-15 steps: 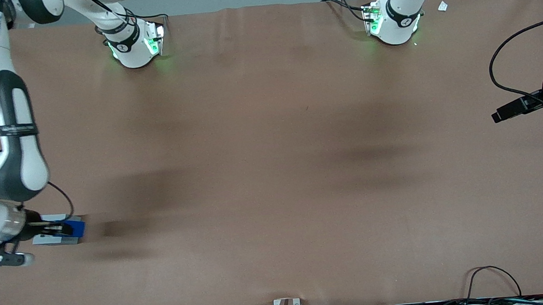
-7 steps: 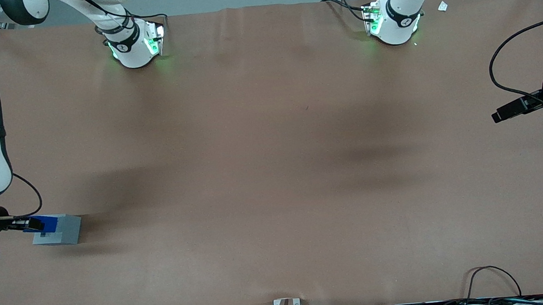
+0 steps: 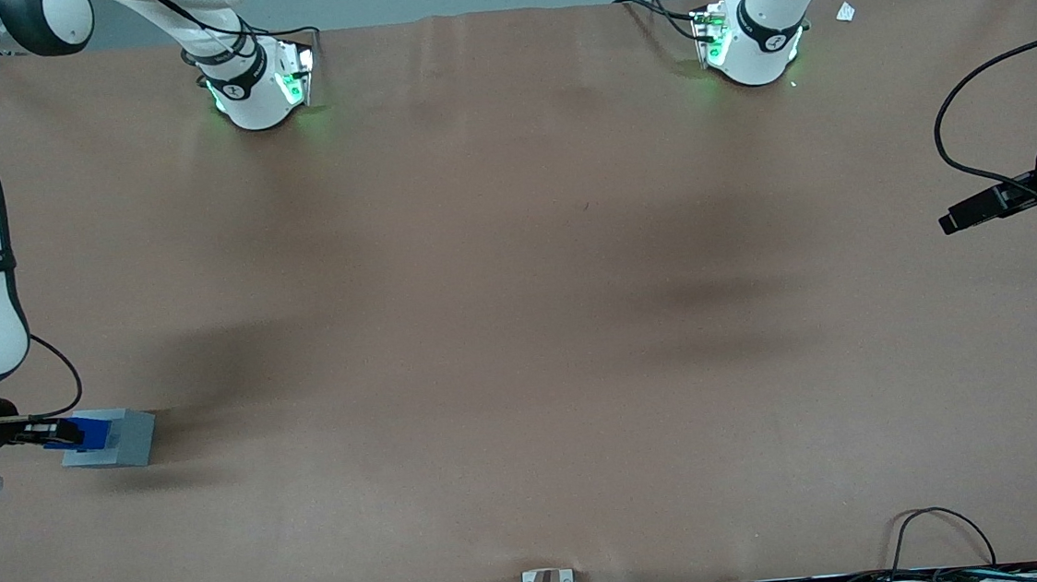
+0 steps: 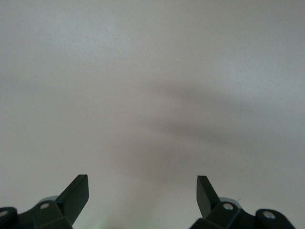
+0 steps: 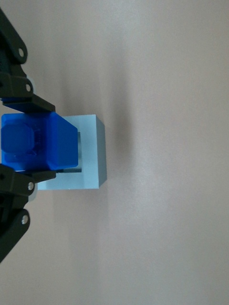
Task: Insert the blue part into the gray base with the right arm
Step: 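Lower the blue cube into the gray base's square recess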
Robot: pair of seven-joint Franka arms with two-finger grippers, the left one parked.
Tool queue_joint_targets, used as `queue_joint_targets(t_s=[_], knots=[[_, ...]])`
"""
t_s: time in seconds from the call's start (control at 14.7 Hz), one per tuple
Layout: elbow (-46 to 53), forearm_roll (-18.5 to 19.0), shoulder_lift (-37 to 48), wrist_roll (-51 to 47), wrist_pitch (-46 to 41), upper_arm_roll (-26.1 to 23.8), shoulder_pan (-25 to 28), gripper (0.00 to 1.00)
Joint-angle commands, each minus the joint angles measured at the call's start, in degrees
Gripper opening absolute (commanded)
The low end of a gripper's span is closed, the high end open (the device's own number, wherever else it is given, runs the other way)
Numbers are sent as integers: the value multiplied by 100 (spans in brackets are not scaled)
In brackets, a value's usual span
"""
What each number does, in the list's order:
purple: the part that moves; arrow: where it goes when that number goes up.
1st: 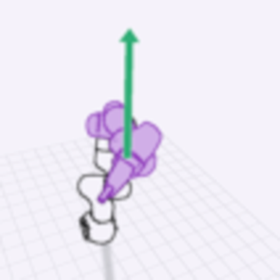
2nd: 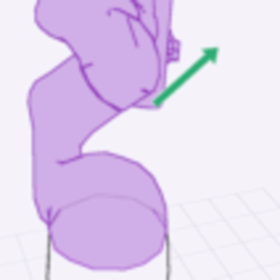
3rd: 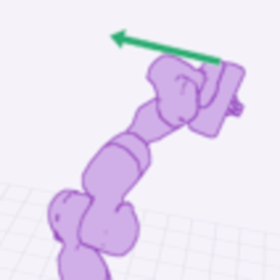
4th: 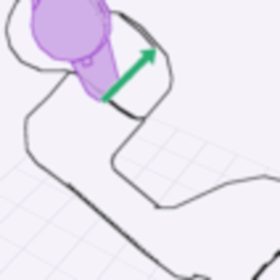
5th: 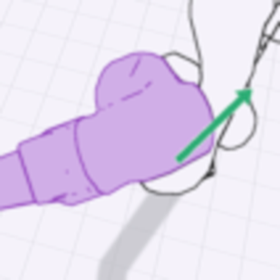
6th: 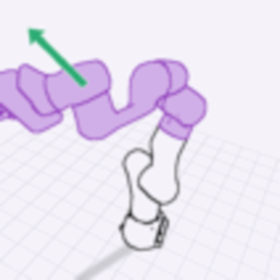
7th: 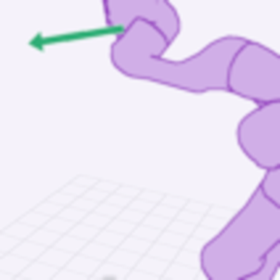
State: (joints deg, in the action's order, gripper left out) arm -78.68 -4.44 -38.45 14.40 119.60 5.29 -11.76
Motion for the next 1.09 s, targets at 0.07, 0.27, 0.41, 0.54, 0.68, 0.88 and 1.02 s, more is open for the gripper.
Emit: queue_joint_targets(t_s=[0.07, 0.27, 0.41, 0.54, 0.68, 0.88, 1.02], knots=[[-69, -48, -22, 186, 125, -107, -151, 0], [-86, -74, -31, 186, 169, -99, -134, 0], [-95, -74, -31, 177, 160, -98, -134, 0], [-104, -74, -57, 159, 152, -107, -143, 0], [-139, -83, -84, 150, 160, -107, -143, 0], [-191, -179, -101, 159, 160, -107, -143, 0], [-192, -285, -110, 159, 160, -107, -143, 0]])
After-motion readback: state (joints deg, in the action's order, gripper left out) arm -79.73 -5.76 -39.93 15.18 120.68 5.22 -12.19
